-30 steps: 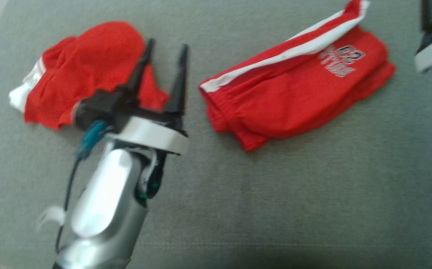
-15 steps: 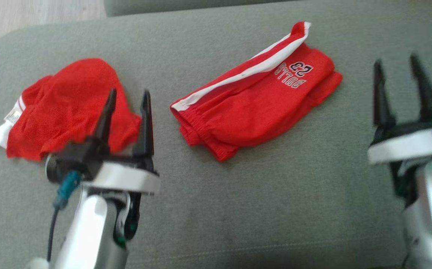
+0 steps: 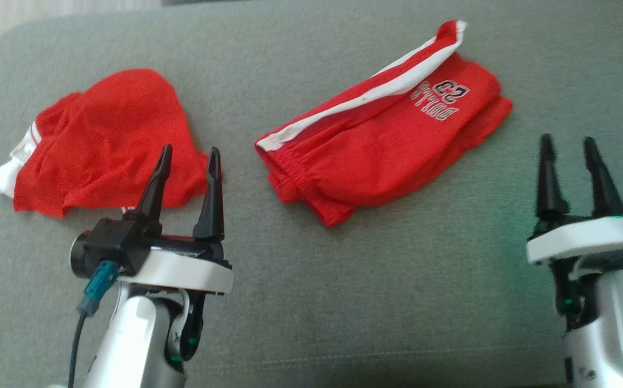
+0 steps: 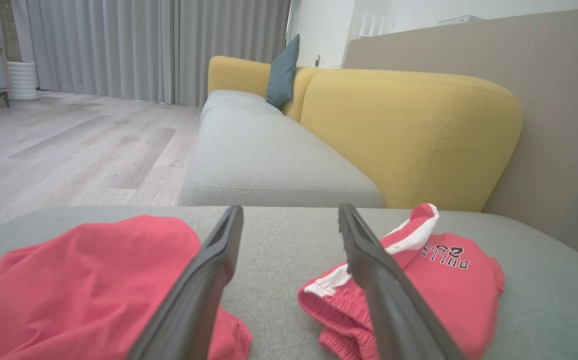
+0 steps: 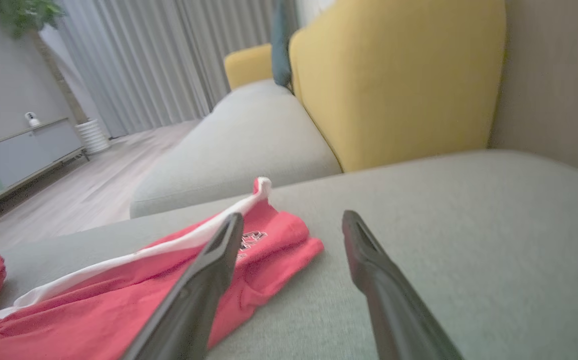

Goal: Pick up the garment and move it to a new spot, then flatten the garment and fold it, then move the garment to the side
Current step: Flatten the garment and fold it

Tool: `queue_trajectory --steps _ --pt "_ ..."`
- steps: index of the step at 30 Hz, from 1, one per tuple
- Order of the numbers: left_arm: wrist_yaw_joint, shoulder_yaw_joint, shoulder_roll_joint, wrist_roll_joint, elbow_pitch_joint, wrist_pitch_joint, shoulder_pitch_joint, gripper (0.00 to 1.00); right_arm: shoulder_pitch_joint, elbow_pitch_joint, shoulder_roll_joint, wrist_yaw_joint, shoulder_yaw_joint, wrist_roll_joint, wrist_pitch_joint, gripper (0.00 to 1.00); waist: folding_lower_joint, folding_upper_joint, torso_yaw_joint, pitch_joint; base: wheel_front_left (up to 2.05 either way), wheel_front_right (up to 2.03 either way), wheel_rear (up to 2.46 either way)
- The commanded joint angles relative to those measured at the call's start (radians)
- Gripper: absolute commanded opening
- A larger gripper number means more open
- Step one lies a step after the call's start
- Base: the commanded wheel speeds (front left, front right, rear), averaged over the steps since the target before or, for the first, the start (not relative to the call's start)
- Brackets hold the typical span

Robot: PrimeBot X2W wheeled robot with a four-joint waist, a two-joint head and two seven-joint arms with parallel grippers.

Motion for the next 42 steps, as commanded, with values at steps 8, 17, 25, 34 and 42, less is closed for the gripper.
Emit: queue_trajectory --steps 8,17,25,34,42 --pt "-0.005 -0.016 0.009 -0.014 -0.021 -0.005 -0.074 1.00 -0.184 0.152 0.008 0.003 -0.100 0.345 0.180 1.00 0.0001 0.0000 0.099 0.102 0.00 0.00 0.00" --pt "-0.003 -0.071 0.009 -0.022 0.007 -0.005 -0.086 1.00 -0.340 0.365 0.009 0.003 -0.186 0.526 0.266 1.00 0.0001 0.0000 0.168 0.146 0.00 0.00 0.00" --pt "0.007 -0.130 0.009 -0.022 0.010 -0.005 -0.091 1.00 -0.441 0.510 0.009 0.003 -0.239 0.550 0.319 1.00 0.0001 0.0000 0.206 0.159 0.00 0.00 0.00" --pt "0.020 -0.139 0.009 -0.033 -0.006 -0.005 -0.107 1.00 -0.530 0.626 0.009 0.003 -0.260 0.437 0.366 1.00 0.0001 0.0000 0.227 0.165 0.00 0.00 0.00" --pt "0.033 -0.124 0.009 -0.047 -0.023 -0.005 -0.111 1.00 -0.566 0.628 0.008 0.003 -0.285 0.327 0.309 0.00 0.0001 0.0000 0.207 0.154 0.00 0.00 0.00"
